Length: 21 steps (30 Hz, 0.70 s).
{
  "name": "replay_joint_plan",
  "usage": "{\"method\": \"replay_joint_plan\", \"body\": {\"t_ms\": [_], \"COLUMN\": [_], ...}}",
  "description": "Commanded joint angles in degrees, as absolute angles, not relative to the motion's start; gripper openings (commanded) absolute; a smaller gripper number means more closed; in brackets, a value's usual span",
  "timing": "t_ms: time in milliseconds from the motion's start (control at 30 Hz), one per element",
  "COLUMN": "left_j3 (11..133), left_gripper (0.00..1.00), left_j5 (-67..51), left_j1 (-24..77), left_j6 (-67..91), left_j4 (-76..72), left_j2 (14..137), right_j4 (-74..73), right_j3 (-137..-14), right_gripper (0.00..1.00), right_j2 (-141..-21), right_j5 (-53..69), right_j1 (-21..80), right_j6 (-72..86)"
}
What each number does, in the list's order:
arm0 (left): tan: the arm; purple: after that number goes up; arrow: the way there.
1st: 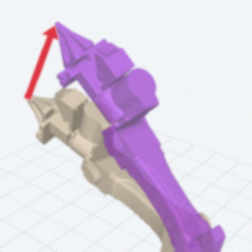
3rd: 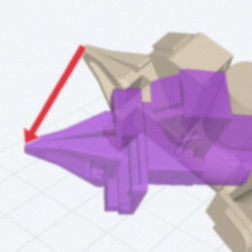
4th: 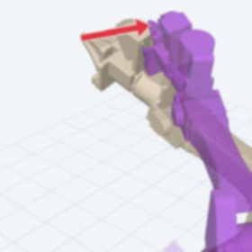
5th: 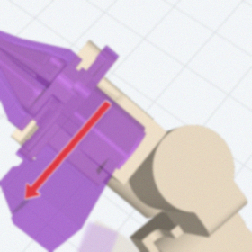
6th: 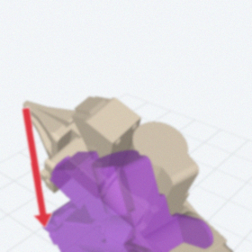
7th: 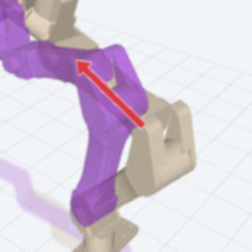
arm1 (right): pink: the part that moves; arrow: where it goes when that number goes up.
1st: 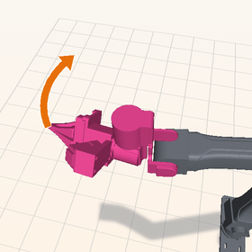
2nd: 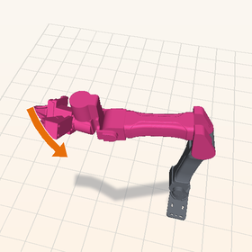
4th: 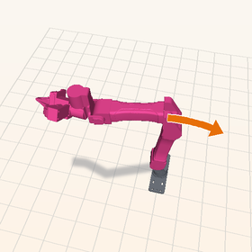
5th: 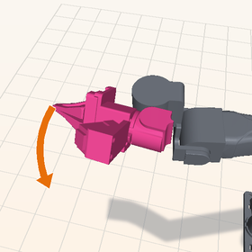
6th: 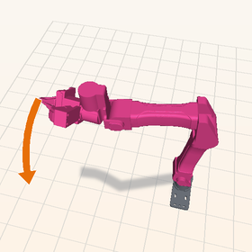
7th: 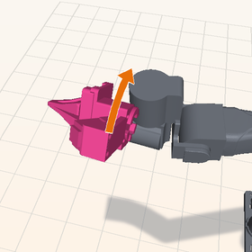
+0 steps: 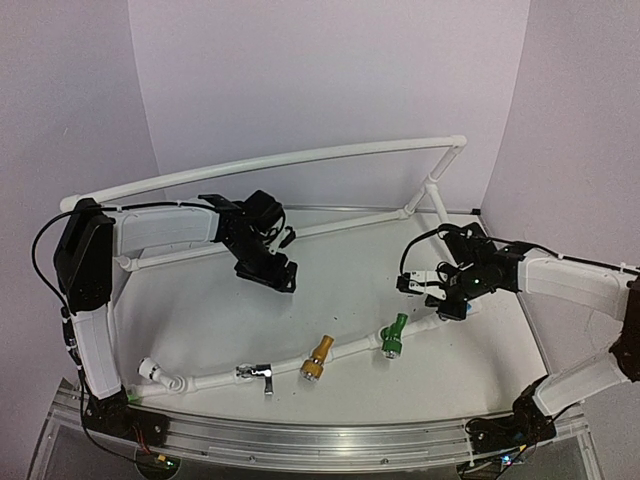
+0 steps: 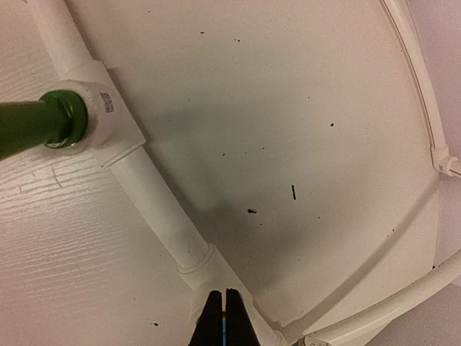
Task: Install the water faucets
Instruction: Screw the water faucet onto the adaptor.
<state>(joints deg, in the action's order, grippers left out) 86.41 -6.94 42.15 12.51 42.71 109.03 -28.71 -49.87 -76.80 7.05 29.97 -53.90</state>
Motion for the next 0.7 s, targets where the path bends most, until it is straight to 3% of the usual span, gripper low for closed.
{"method": "replay_joint_plan", "body": {"t_ms": [0,300,667], "left_j3": [87.6,97.8,98.7], "left_gripper": [0.85,0.85,0.86], "left_j5": [-6.2,-3.8,-4.4], "left_j1": [41.7,40.8,38.0], "left_j6": [12.9,10.4,11.3], "left_j4": [40.5,40.2,39.5], "left_j2": [106.4,108.8,110.6], "right_j4": [-23.5,-23.3,-23.0], "right_j3": [-54.4,-60.0,-64.7], "right_gripper": [0.02,0.03,0.05], "right_j2": [-80.0,-86.4,-91.9], "right_j5": [2.1,1.7,1.1], "right_j1": [26.9,20.0,14.2], "right_j6": [-51.1,-51.1,-52.8]}}
